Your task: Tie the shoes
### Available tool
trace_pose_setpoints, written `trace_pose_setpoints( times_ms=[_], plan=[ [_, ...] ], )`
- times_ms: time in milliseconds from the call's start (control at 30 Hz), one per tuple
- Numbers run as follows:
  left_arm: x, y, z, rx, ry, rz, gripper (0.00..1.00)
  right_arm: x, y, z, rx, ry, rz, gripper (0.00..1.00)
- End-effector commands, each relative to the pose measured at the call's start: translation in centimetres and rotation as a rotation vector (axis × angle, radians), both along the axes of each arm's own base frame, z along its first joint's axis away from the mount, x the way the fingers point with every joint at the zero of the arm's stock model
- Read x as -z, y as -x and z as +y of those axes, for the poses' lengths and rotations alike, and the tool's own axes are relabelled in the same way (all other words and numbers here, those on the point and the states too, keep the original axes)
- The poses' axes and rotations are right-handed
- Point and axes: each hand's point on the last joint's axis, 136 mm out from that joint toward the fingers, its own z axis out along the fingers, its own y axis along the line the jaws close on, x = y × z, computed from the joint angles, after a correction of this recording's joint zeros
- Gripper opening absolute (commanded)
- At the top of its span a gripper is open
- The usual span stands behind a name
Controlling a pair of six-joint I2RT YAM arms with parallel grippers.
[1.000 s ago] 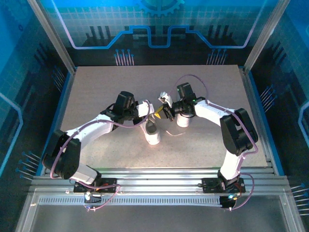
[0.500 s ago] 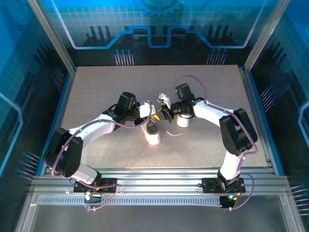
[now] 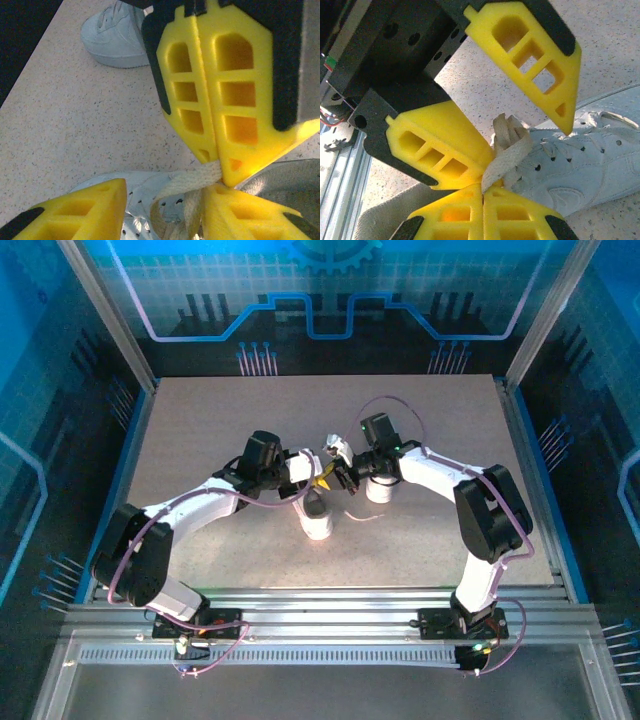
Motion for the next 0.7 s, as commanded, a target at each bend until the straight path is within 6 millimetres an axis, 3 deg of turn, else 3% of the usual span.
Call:
trace_pose_setpoints(
  times_ms=[0, 167, 433, 667],
  plan=[
    [-0.33, 0.27, -0.26, 0.04, -0.009, -0.041, 0.46, -0.43, -0.05, 0.55, -0.029, 0.002, -0.019, 0.0],
    [-0.14, 0.16, -0.51, 0.072, -0.02, -0.035, 0.48, -0.5, 0.11, 0.52, -0.045, 0.008, -0.018, 0.0],
    [-0.54, -0.01, -0.56, 0.085, 0.004, -0.024, 0.37, -0.1, 0.28, 0.21, -0.054, 0.037, -0.022, 0.0],
    [-0.97, 0.34, -0.24, 0.091, 0.02, -0.022, 0.34, 0.08, 0.21, 0.08, -0.056, 0.053, -0.034, 0.0]
  ],
)
